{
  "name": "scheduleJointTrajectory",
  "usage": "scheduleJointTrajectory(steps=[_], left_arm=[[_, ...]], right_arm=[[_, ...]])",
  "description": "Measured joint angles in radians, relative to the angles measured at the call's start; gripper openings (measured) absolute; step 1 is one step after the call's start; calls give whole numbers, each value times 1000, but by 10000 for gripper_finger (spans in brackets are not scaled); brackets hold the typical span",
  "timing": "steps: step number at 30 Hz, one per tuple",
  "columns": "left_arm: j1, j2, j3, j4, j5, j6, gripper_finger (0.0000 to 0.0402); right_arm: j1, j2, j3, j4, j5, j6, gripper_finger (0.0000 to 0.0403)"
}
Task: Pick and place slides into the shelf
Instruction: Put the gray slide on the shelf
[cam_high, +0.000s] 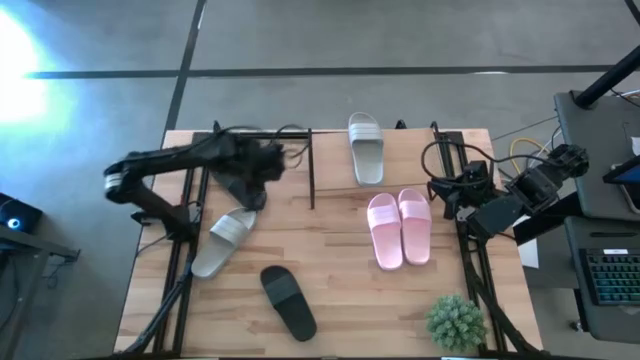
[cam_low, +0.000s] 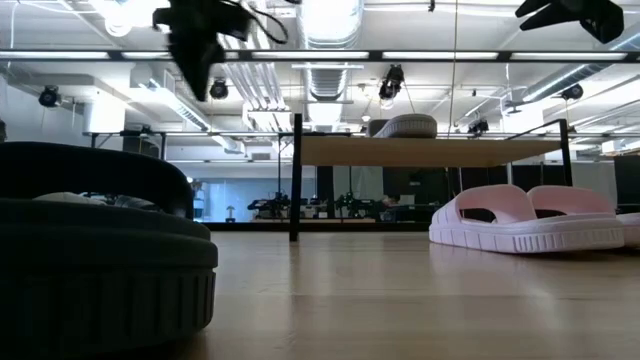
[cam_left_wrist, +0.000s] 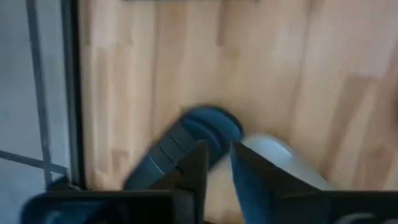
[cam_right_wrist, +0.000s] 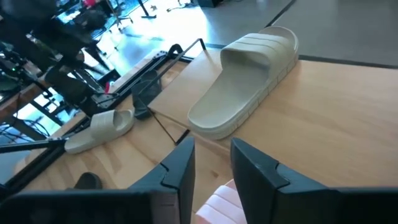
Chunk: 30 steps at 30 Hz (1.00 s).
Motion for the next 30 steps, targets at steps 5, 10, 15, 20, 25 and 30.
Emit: scheduleJointTrajectory(steps=[5,10,15,20,25,30], left_arm=[[-136,-179,-194,-4,-1,-164,120],[-297,-319,-360,-7,-14,-370,152],[-462,-347,-453,-26,34,-483,155],[-613,-294,-497,-30,20,-488,155],[-688,-220,-525,-23,-21,-554,155],[-730,-182,-564,13,-1,-619,155]], right_arm=[[0,0,0,-9,-9,-15,92],[0,0,0,-51,-10,-7,85],[0,-1,0,-82,-10,15,85],[0,-1,0,-128,-11,83,90],[0,-1,0,-143,-11,98,90],[0,-1,0,-155,-10,98,83]])
